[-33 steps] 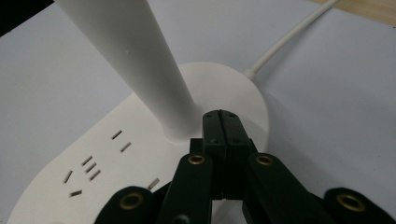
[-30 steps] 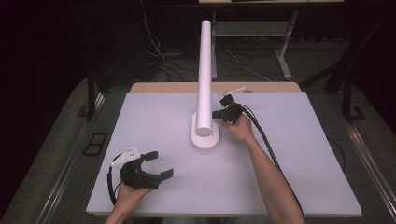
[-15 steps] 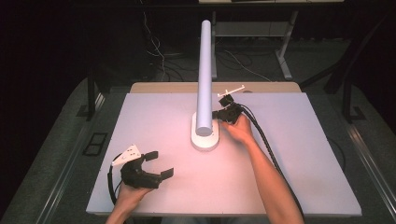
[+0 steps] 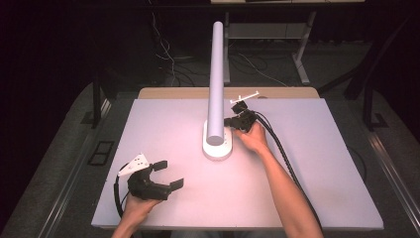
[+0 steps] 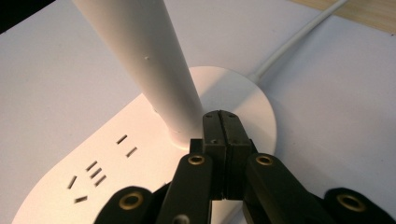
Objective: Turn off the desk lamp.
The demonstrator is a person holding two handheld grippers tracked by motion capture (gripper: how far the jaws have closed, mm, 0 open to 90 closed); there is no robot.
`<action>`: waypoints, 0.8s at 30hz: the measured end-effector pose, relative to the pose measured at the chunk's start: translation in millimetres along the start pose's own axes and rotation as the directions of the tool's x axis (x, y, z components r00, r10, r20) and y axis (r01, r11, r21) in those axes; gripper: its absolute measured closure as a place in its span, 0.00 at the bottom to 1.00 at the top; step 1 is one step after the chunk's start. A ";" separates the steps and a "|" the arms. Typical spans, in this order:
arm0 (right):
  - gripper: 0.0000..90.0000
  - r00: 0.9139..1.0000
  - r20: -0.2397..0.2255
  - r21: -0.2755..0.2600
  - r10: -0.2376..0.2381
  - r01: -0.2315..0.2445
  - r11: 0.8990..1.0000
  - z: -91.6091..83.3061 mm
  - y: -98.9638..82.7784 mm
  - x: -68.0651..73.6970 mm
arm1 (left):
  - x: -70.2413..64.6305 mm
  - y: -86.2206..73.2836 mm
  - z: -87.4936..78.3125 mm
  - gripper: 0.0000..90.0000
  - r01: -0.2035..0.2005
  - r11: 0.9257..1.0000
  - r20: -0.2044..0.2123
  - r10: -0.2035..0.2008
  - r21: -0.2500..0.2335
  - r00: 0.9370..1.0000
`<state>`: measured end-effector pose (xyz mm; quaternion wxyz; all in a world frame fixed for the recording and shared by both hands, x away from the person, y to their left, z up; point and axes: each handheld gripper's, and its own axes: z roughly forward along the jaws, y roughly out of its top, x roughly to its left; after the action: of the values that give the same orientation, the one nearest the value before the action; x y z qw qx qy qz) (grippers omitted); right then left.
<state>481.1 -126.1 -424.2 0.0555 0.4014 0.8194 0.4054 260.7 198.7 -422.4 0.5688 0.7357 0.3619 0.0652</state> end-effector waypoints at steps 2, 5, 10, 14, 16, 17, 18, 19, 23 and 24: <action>1.00 1.000 -0.005 0.000 0.005 -0.005 1.000 -0.1 -0.2 -0.7 | 0.2 0.1 0.3 0.00 -0.001 1.000 0.000 0.001 0.001 1.000; 1.00 1.000 -0.011 0.003 0.012 -0.012 1.000 -0.4 -0.5 -1.0 | -0.4 0.0 0.5 0.00 -0.001 1.000 0.000 0.001 0.000 1.000; 1.00 1.000 -0.015 -0.005 0.020 -0.020 1.000 -0.1 -2.3 -1.9 | -0.9 -0.2 -0.2 0.00 -0.006 1.000 0.001 0.006 0.001 1.000; 1.00 1.000 -0.005 -0.010 0.008 -0.008 1.000 0.2 -4.9 0.3 | -1.5 -0.4 -0.1 0.00 -0.006 1.000 0.003 0.006 0.002 1.000; 1.00 1.000 -0.006 -0.014 0.014 -0.014 1.000 0.2 -5.5 0.5 | -1.9 -0.5 -0.3 0.00 -0.003 1.000 0.002 0.003 0.000 1.000; 1.00 1.000 -0.002 -0.023 0.018 -0.018 1.000 0.1 -6.5 1.0 | -2.1 -0.6 -0.4 0.00 -0.003 1.000 0.002 0.003 0.000 1.000; 1.00 1.000 -0.001 -0.021 0.018 -0.018 1.000 0.0 -6.1 1.2 | -2.1 -0.6 -0.5 0.00 -0.004 1.000 0.002 0.004 -0.001 1.000; 1.00 1.000 -0.001 -0.021 0.018 -0.018 1.000 0.0 -6.1 1.2 | -2.0 -0.6 -0.5 0.00 -0.004 1.000 0.003 0.004 -0.001 1.000; 1.00 1.000 0.021 -0.009 0.004 -0.004 1.000 -2.0 -4.9 3.6 | -0.1 -0.4 0.1 0.00 -0.003 1.000 0.001 0.003 0.001 1.000; 1.00 1.000 0.014 -0.011 0.004 -0.004 1.000 -2.8 -4.9 2.7 | 0.0 -0.4 0.7 0.00 0.001 1.000 0.001 -0.001 0.000 1.000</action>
<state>475.1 -127.6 -425.1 0.0627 0.4056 0.8158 0.4074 260.9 198.2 -423.0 0.5689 0.7356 0.3620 0.0648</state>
